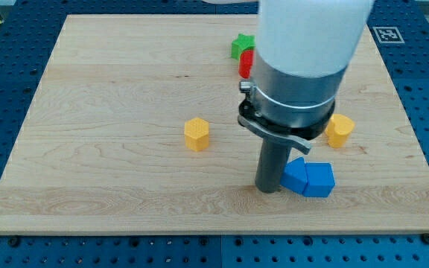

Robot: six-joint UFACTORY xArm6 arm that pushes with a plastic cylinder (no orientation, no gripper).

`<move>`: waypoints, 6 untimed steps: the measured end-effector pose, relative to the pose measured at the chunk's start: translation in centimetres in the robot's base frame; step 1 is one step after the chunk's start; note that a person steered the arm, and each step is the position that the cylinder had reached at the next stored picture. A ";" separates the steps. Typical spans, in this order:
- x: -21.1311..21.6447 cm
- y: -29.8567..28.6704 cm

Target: Put both the yellow blocks to the top side of the blue blocks

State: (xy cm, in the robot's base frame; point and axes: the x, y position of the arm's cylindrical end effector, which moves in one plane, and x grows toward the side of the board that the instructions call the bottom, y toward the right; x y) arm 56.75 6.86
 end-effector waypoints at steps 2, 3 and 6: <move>-0.1 -5.8; -0.4 -11.2; -5.2 -10.3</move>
State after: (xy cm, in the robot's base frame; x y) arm 51.54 -3.40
